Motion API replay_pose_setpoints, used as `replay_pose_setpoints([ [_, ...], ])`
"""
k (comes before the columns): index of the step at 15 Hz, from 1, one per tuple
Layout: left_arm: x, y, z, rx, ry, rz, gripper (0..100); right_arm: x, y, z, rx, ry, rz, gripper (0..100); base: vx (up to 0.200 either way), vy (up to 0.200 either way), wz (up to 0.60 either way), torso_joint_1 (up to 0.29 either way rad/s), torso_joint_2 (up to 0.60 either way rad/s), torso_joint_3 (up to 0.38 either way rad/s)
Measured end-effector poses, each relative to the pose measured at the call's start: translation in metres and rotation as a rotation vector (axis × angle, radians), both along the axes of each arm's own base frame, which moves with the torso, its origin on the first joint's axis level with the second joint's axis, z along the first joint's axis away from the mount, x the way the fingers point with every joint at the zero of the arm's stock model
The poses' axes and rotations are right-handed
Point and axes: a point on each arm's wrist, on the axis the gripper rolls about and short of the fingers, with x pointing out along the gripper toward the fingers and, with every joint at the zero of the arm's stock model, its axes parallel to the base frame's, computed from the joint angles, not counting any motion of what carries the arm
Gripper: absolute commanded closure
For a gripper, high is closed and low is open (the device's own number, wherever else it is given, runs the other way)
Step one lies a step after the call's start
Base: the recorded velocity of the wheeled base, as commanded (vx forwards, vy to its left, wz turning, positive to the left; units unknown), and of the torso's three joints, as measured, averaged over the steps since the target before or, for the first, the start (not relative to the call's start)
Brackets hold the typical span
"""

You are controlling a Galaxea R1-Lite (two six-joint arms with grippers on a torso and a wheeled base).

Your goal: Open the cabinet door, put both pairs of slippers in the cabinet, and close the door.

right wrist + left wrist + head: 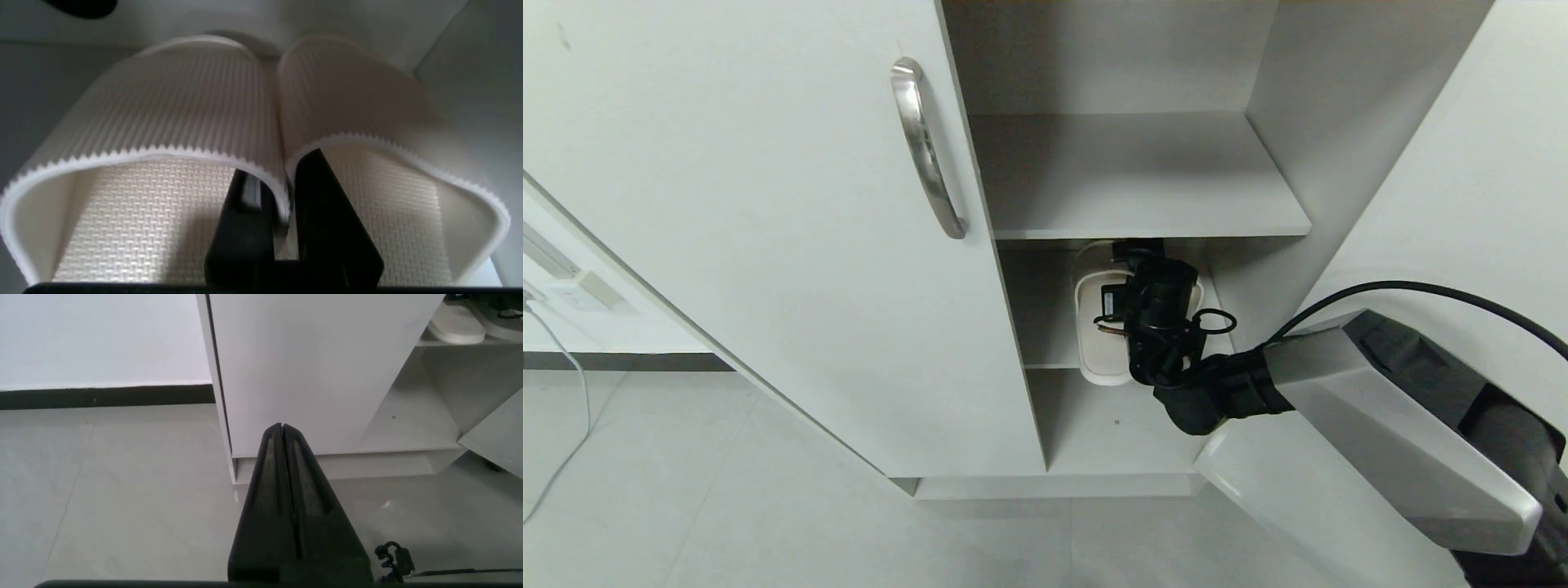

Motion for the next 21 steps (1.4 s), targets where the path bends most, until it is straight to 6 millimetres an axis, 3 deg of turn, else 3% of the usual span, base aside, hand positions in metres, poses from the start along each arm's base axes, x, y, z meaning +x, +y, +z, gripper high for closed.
replay_pose_setpoints([
  [11,0.000,0.000,0.000,0.001,0.000,0.000,100,0.014,0.002,-0.012,-0.019,-0.009,0.014,100,0.000,0.000,0.00,0.000,0.00,0.000],
  [12,0.000,0.000,0.000,0.000,0.000,0.001,100,0.015,0.001,-0.013,-0.019,-0.008,0.012,0,0.000,0.000,0.00,0.000,0.00,0.000],
  [17,0.000,0.000,0.000,-0.001,0.000,0.005,100,0.013,0.000,-0.020,-0.040,0.004,0.005,0,0.000,0.000,0.00,0.000,0.00,0.000],
  [21,0.000,0.000,0.000,-0.001,0.000,0.006,100,-0.015,0.000,-0.023,-0.081,0.046,0.033,0,0.000,0.000,0.00,0.000,0.00,0.000],
])
